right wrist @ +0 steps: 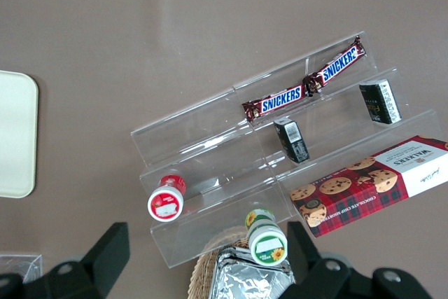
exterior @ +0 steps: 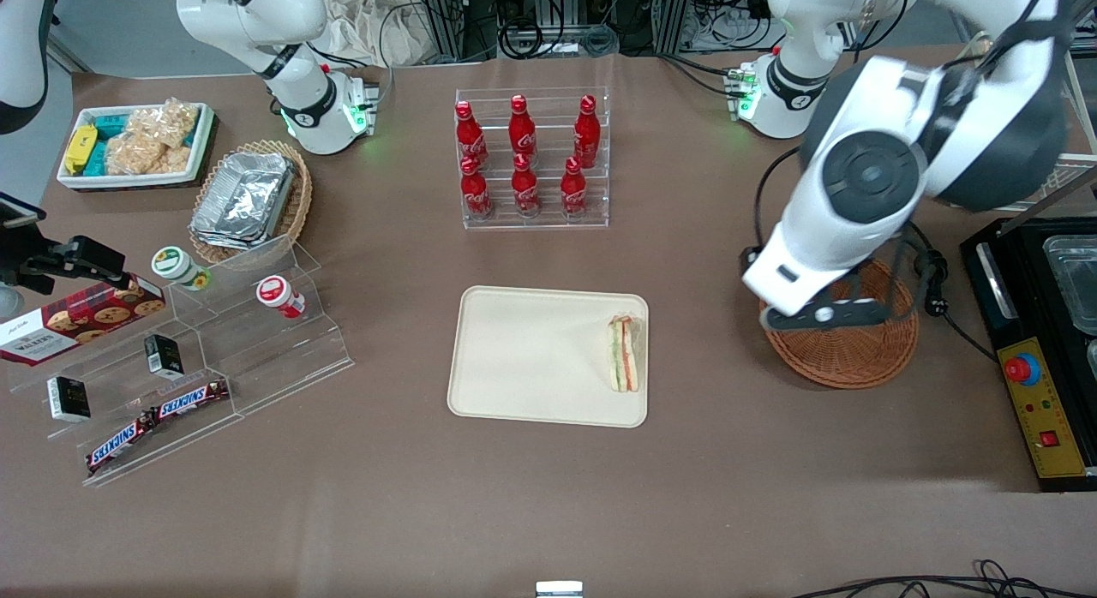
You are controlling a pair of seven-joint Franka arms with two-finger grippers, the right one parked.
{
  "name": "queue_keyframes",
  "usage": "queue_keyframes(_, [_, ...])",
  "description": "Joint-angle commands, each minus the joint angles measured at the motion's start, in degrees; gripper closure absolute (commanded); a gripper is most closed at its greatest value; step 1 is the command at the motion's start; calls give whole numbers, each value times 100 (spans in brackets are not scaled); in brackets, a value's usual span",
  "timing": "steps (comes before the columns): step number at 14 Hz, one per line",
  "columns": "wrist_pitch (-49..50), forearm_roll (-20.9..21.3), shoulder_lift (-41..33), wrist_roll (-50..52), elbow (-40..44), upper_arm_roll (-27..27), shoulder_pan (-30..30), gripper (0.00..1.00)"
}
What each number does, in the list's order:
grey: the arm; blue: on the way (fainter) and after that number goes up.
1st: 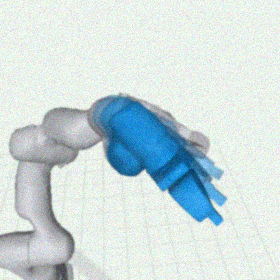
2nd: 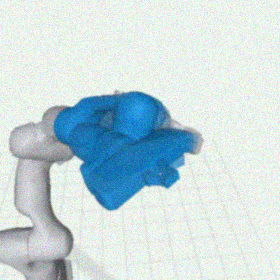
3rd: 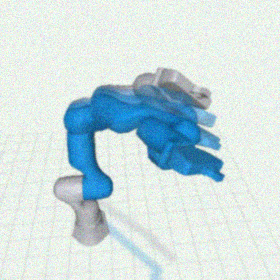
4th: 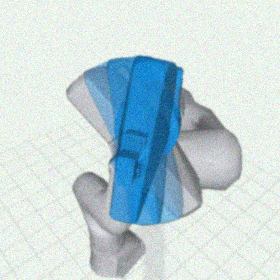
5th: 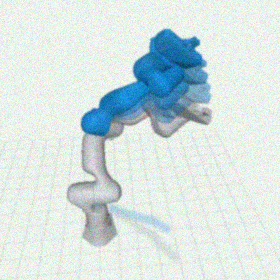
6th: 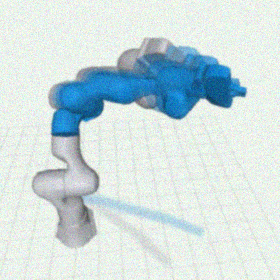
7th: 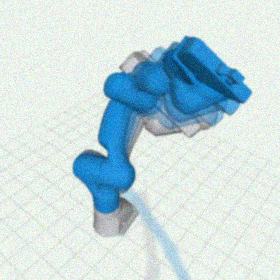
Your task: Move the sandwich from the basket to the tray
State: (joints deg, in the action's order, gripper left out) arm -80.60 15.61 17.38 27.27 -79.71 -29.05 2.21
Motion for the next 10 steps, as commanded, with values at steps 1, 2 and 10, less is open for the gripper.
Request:
queue_keyframes(1, [123, -93, -410, -325, -185, -13, 498, 1])
queue_keyframes(2, [158, -102, -507, -788, -185, -13, 639, 1])
queue_keyframes(10, [193, -426, -561, -1276, -202, 720, 565, 1])
